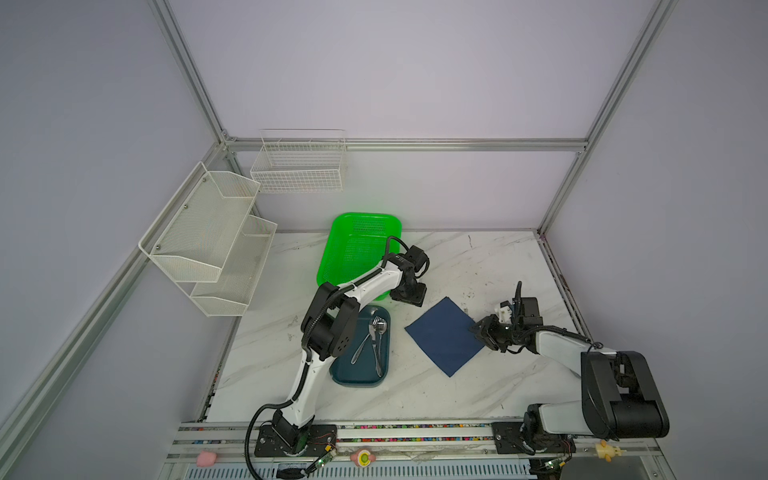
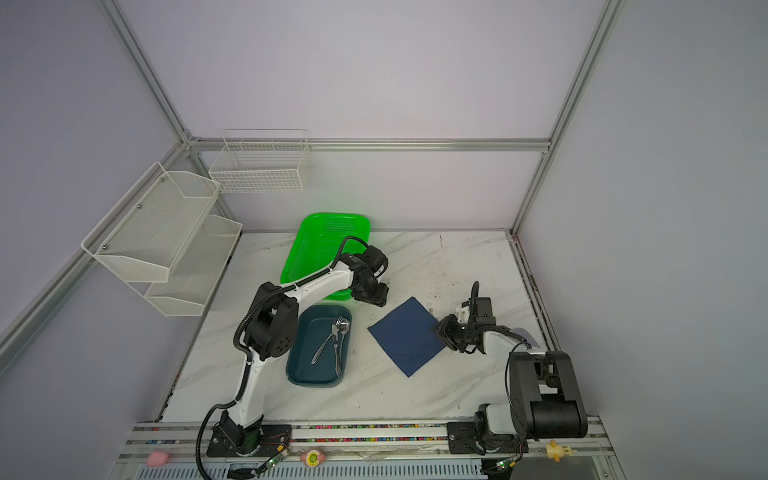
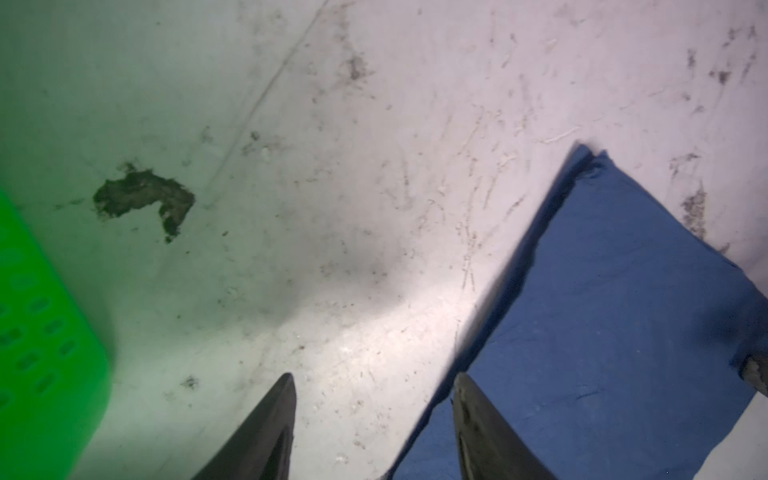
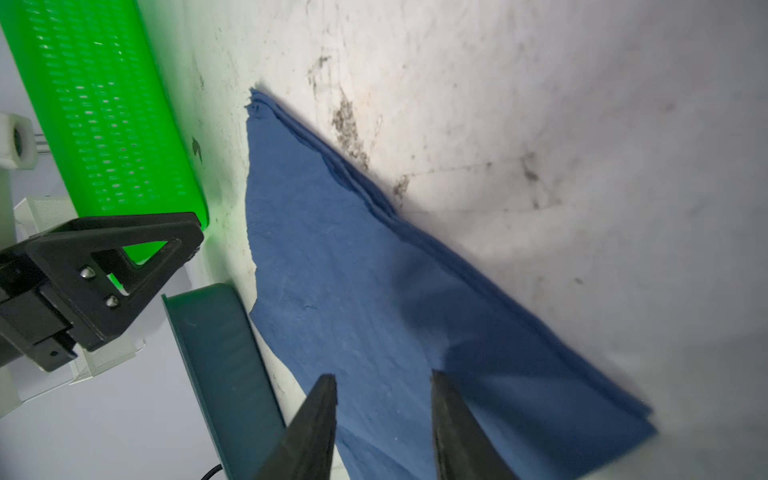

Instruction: Place the utensils on the paper napkin and roll it up

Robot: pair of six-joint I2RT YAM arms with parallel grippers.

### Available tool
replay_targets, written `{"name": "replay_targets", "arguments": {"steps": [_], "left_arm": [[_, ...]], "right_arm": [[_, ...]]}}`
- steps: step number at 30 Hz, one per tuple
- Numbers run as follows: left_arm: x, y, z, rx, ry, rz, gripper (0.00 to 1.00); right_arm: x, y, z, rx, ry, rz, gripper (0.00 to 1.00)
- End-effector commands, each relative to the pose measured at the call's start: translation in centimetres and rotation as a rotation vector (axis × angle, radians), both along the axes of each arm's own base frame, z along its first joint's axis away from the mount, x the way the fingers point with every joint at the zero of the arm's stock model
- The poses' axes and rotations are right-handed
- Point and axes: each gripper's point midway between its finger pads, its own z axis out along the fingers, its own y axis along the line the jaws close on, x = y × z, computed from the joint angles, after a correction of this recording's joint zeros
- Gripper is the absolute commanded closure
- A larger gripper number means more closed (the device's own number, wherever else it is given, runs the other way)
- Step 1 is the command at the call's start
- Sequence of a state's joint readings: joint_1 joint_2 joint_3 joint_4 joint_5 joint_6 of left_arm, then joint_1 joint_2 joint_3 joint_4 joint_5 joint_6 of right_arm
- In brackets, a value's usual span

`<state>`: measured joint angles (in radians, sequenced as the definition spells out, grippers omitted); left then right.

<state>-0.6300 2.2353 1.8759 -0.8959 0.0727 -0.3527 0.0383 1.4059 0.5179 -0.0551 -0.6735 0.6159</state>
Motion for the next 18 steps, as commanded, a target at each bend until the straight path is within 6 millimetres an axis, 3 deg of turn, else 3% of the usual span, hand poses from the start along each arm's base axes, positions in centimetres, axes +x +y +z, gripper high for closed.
{"name": "replay_targets", "arguments": {"steps": [1, 5, 7, 11, 15, 18], "left_arm": [[1.2, -0.8, 3.4, -0.079, -0.040, 0.019, 0.40], [-0.1, -2.0, 5.9, -0.181, -0.038, -0.036, 0.40], [-1.7, -2.9, 7.8, -0.245, -0.031, -0.106, 0.40], [-4.8, -2.3, 10.9, -0.260, -0.054, -0.144, 0.40], [-7.6, 0.4, 12.0, -0.229, -0.078, -0.106, 0.41], [-10.1, 2.0, 11.0, -0.220, -0.041, -0.089, 0.41]], "right_arm": [[0.3, -0.1, -0.8, -0.056, 0.014, 0.048, 0.60], [1.0, -0.3, -2.0, -0.116, 0.033, 0.070, 0.60], [1.2, -0.9, -3.1, -0.162, 0.057, 0.077, 0.60], [1.1, -1.5, -4.4, -0.226, 0.117, 0.110, 0.61], [1.8, -0.1, -2.2, -0.161, 0.038, 0.140, 0.60], [2.1, 1.4, 0.1, -0.198, -0.037, 0.195, 0.58]]}}
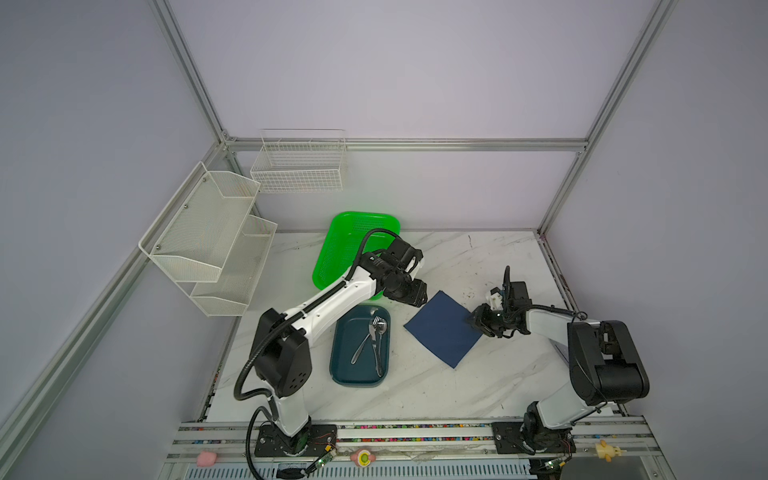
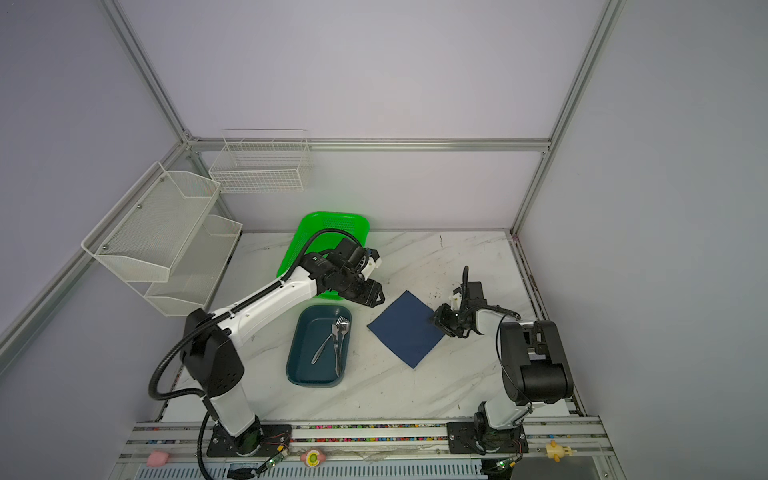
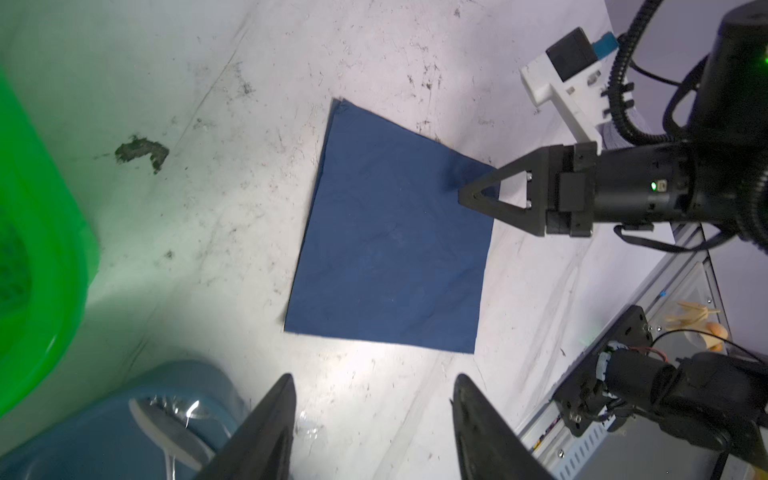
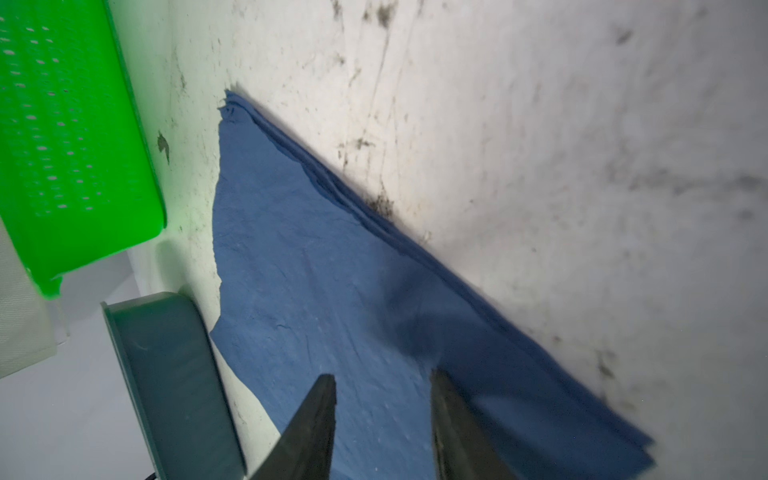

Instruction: Place the utensils on the paper napkin and roll it up

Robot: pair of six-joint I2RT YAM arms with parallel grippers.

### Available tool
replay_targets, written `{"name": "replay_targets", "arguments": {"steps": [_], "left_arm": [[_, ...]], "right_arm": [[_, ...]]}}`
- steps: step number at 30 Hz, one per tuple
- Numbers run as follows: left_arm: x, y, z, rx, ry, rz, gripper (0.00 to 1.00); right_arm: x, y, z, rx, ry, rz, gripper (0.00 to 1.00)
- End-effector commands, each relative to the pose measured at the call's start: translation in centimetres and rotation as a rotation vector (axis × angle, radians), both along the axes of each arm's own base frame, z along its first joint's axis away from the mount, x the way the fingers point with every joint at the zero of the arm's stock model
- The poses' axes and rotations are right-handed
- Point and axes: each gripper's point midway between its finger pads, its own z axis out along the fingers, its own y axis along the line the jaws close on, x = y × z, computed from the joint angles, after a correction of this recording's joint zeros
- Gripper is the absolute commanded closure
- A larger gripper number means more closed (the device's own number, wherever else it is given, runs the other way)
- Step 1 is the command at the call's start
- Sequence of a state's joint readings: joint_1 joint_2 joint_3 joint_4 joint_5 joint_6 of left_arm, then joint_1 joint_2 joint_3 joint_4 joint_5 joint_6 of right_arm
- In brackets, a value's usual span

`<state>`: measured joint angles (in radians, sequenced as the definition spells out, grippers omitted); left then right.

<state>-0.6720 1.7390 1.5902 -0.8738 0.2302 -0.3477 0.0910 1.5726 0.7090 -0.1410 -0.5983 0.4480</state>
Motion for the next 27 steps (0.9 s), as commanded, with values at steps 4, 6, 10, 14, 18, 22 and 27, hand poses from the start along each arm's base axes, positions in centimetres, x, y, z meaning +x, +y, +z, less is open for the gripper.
{"name": "replay_targets", "arguments": {"steps": [4, 6, 10, 14, 18, 22, 27], "left_arm": [[-4.5, 3.2, -3.2, 0.155, 0.047, 0.064, 0.43], [-6.0, 2.7, -3.2, 0.158, 0.069, 0.057, 0.42], [-9.2, 1.3, -5.9, 0.168, 0.167, 0.030, 0.43], [-10.1, 2.3, -8.6, 0.248, 0.183, 0.040, 0.43], [-9.6, 4.1, -10.3, 0.309, 0.171, 0.083, 0.43], [-9.3, 6.0, -11.6, 0.368, 0.186, 0.120, 0.43], [-9.1, 7.8, -11.7, 0.418, 0.183, 0.148, 0.42]], "right_arm": [[-2.0, 3.1, 2.1, -0.157, -0.034, 0.097, 0.57], [-2.5, 4.3, 2.6, -0.140, -0.044, 0.102, 0.57], [-3.6, 6.2, 3.9, -0.116, -0.072, 0.110, 0.57], [-3.2, 5.0, 5.1, -0.172, -0.094, 0.017, 0.57], [-2.5, 4.8, 8.0, -0.135, -0.185, -0.034, 0.56], [-2.3, 4.7, 10.3, -0.085, -0.243, -0.082, 0.56], [-2.4, 3.8, 11.3, -0.095, -0.248, -0.140, 0.56]]}}
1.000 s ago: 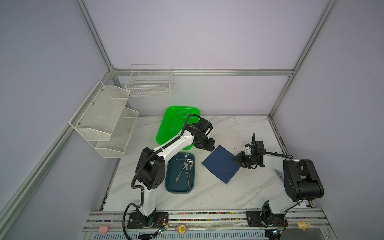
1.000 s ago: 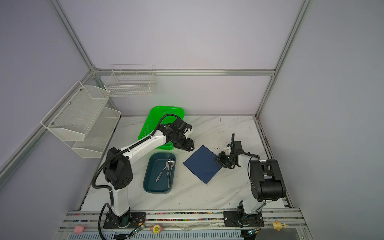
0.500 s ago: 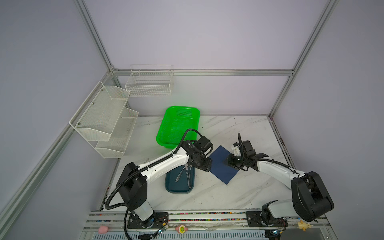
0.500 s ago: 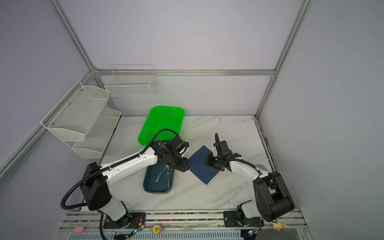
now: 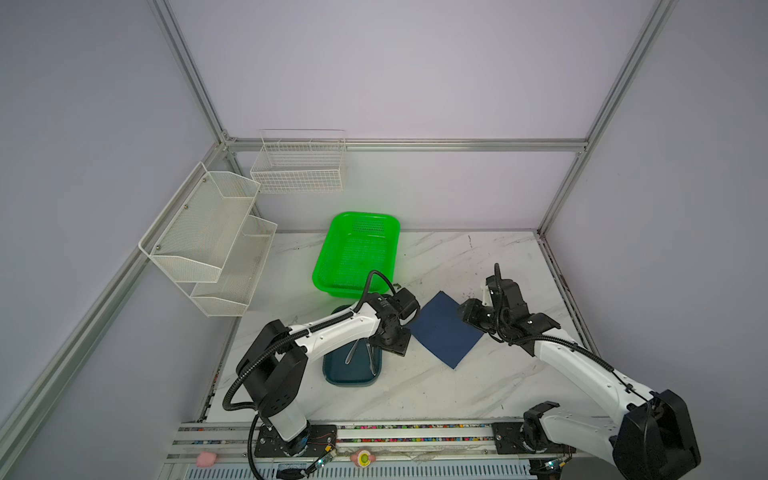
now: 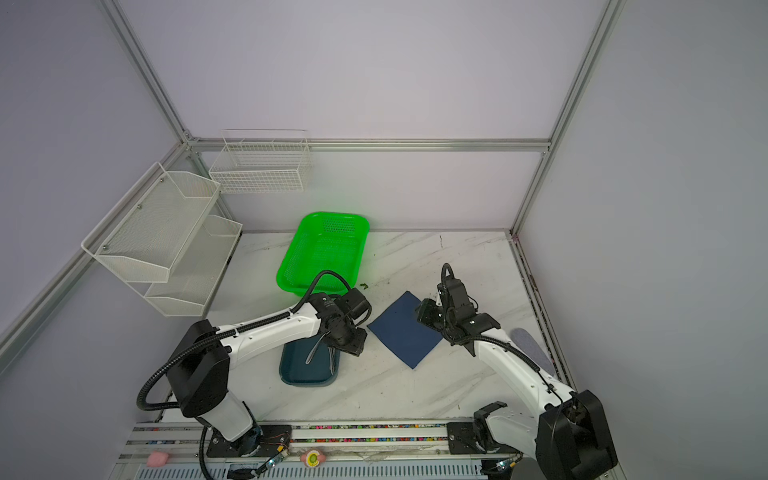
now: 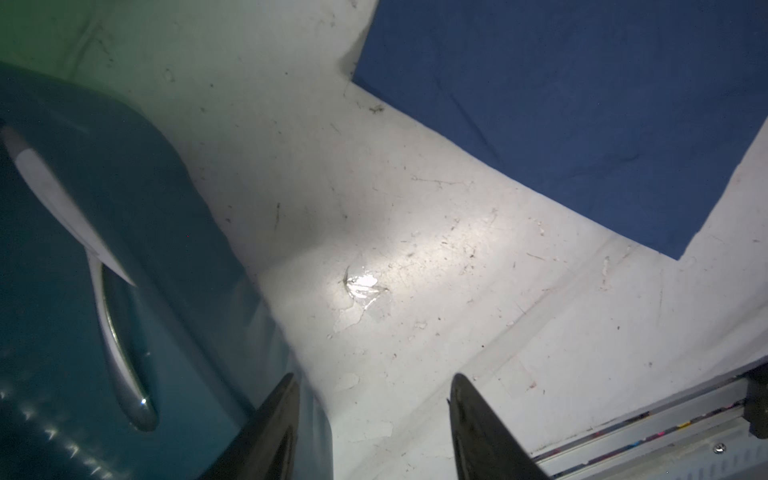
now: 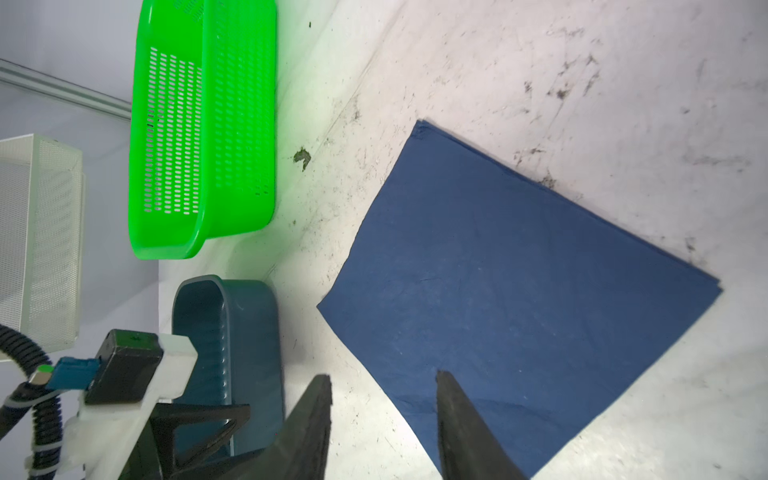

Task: Place the utensils on the paper napkin and roll it up
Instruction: 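Move the left gripper over the tray while the right lifts off the napkin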

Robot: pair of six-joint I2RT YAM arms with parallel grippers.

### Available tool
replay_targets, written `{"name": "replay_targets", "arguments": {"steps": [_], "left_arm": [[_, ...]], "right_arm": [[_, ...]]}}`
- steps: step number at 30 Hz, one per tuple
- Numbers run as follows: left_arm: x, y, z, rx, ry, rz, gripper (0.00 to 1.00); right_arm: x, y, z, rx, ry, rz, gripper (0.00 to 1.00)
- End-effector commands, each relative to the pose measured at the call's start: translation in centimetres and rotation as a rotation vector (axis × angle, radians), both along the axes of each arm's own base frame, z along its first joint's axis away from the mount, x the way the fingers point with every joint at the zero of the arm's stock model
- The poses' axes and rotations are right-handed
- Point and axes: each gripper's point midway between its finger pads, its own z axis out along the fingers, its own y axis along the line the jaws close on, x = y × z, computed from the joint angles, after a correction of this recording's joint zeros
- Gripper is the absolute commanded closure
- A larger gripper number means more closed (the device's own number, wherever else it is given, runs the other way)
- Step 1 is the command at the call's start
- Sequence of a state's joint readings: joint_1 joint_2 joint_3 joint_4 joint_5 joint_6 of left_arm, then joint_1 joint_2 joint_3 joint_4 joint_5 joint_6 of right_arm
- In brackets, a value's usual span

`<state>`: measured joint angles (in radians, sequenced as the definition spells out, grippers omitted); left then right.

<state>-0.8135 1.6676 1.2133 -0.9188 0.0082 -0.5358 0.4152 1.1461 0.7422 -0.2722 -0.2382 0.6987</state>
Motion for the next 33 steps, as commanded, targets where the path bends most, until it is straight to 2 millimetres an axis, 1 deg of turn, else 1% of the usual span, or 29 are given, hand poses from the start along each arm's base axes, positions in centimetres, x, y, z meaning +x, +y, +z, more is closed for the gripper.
{"name": "replay_targets", "arguments": {"steps": [1, 4, 5, 8, 9, 11, 12, 14, 15, 17, 18, 21, 23, 25, 28, 31, 33], "left_arm": [[-0.2, 2.0, -0.5, 0.060, 0.000, 0.021, 0.43], [0.1, 1.9, 0.4, 0.048, -0.020, 0.024, 0.42], [0.3, 1.7, 1.1, 0.033, -0.031, 0.025, 0.43], [0.4, 0.7, 4.1, -0.061, -0.111, 0.010, 0.43], [0.5, 0.9, 5.3, -0.089, -0.149, 0.026, 0.43], [0.9, 2.0, 7.7, -0.125, -0.234, 0.071, 0.46], [1.0, 3.2, 8.9, -0.118, -0.278, 0.123, 0.47], [1.0, 5.7, 10.1, -0.078, -0.343, 0.191, 0.50], [0.9, 6.8, 10.2, -0.064, -0.366, 0.215, 0.52], [0.6, 8.5, 9.2, -0.057, -0.359, 0.251, 0.55], [0.4, 9.3, 8.3, -0.061, -0.328, 0.277, 0.57], [-0.1, 10.2, 6.2, -0.121, -0.225, 0.332, 0.58], [0.1, 10.2, 5.6, -0.164, -0.188, 0.359, 0.59], [0.4, 10.3, 5.3, -0.190, -0.185, 0.376, 0.61], [0.7, 10.7, 4.5, -0.218, -0.165, 0.409, 0.64], [1.1, 10.8, 3.8, -0.245, -0.141, 0.420, 0.69], [1.7, 12.4, 3.8, -0.203, -0.180, 0.452, 0.72]], "right_arm": [[0.0, -0.8, 0.2, -0.003, 0.001, -0.060, 0.56], [-0.2, -1.4, -0.9, -0.038, 0.015, -0.079, 0.56], [-0.3, -1.5, -1.5, -0.049, 0.038, -0.077, 0.56], [-0.5, -0.9, -2.4, -0.084, 0.070, -0.007, 0.56], [-0.5, -0.5, -2.3, -0.072, 0.071, 0.012, 0.56], [-0.3, 0.5, -1.7, -0.028, 0.052, 0.049, 0.56], [-0.3, 1.1, -1.1, -0.002, 0.036, 0.075, 0.57], [-0.2, 2.5, 0.3, 0.042, -0.006, 0.133, 0.57], [-0.2, 3.2, 1.0, 0.050, -0.028, 0.164, 0.57], [-0.4, 4.3, 1.8, 0.037, -0.065, 0.204, 0.57], [-0.6, 5.1, 2.3, 0.030, -0.089, 0.233, 0.57], [-0.9, 6.7, 2.5, 0.001, -0.101, 0.273, 0.57], [-1.4, 8.2, 3.1, -0.018, -0.101, 0.318, 0.57], [-2.2, 10.8, 5.3, -0.033, -0.151, 0.394, 0.57], [-2.9, 13.8, 8.4, -0.064, -0.247, 0.439, 0.57], [-3.5, 15.9, 9.8, -0.066, -0.287, 0.480, 0.58], [-4.0, 17.2, 11.1, -0.033, -0.326, 0.505, 0.58]]}}
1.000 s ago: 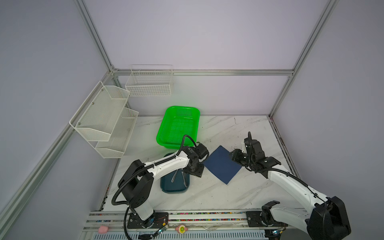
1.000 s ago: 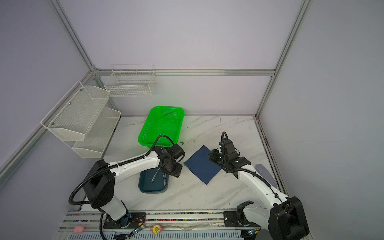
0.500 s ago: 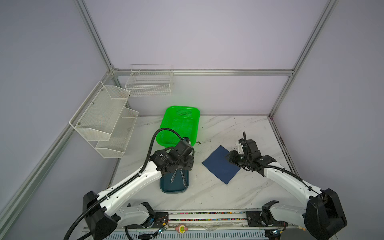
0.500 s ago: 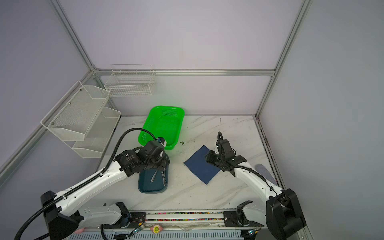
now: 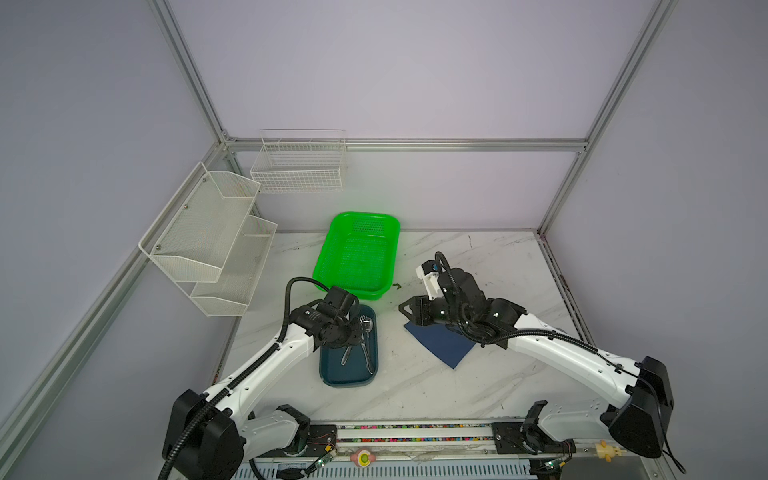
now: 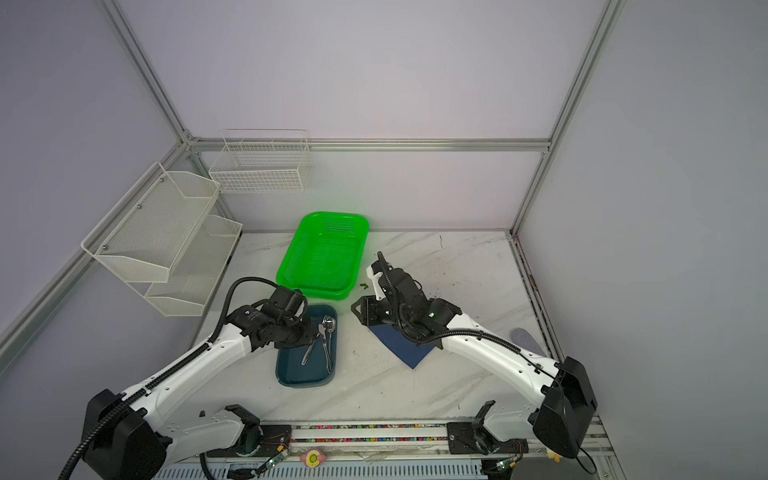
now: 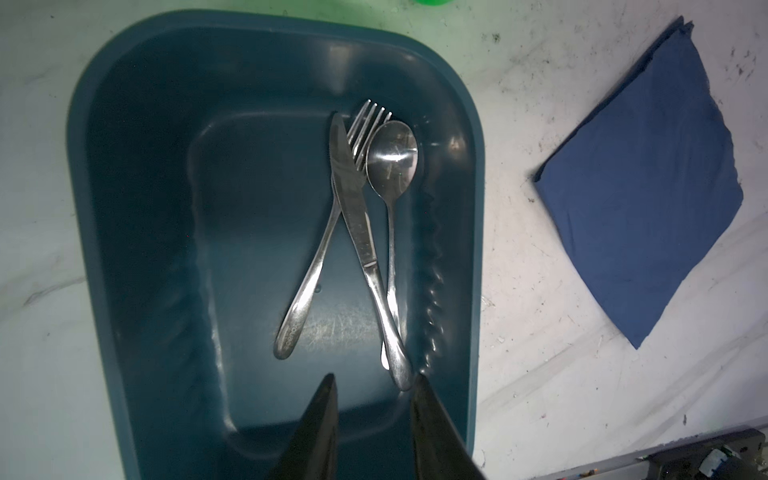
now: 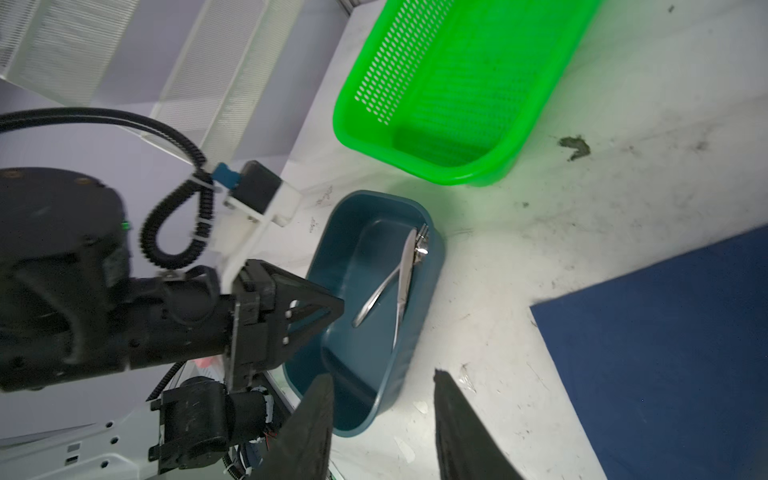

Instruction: Place the utensils on the paper napkin and roll it up

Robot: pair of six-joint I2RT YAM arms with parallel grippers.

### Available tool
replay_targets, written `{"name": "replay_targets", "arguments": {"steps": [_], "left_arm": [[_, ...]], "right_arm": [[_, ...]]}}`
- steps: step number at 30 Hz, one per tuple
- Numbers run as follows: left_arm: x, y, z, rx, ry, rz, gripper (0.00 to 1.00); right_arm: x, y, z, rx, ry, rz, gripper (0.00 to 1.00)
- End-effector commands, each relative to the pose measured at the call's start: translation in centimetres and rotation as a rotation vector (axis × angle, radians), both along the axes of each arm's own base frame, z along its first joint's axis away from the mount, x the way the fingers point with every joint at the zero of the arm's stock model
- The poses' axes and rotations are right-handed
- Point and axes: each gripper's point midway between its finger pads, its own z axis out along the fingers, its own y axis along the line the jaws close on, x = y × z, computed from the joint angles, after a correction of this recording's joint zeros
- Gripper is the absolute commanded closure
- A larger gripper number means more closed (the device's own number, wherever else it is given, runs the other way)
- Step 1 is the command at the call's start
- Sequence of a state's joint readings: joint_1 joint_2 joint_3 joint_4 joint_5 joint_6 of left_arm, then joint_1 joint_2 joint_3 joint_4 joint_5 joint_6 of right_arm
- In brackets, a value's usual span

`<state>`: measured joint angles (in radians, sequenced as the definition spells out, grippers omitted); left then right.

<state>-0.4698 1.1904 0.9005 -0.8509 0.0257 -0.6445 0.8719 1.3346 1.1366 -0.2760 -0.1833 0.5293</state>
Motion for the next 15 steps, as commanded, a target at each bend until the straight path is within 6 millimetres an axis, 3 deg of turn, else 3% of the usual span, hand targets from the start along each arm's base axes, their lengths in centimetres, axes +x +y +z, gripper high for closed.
{"name": "replay_targets", "arguments": {"steps": [1, 4, 6, 11, 15], "left_arm": [[1.0, 1.2, 0.0, -0.002, -0.056, 0.029, 0.73], [2.0, 1.3, 0.6, -0.063, -0.109, 0.014, 0.73], [2.3, 0.7, 0.4, -0.093, -0.098, -0.018, 0.72], [2.8, 0.2, -1.7, -0.097, -0.025, -0.023, 0.72], [2.9, -1.3, -2.9, -0.182, 0.038, -0.019, 0.73]], "right_arm": [[-0.2, 1.2, 1.6, 0.018, -0.069, 0.014, 0.58], [-1.2, 2.6, 3.7, 0.141, -0.103, 0.064, 0.58], [-1.4, 3.0, 3.9, 0.167, -0.107, 0.081, 0.58], [-0.8, 3.3, 1.1, 0.116, -0.056, 0.055, 0.58], [-0.4, 3.6, -0.3, 0.145, 0.018, 0.008, 0.59]]}}
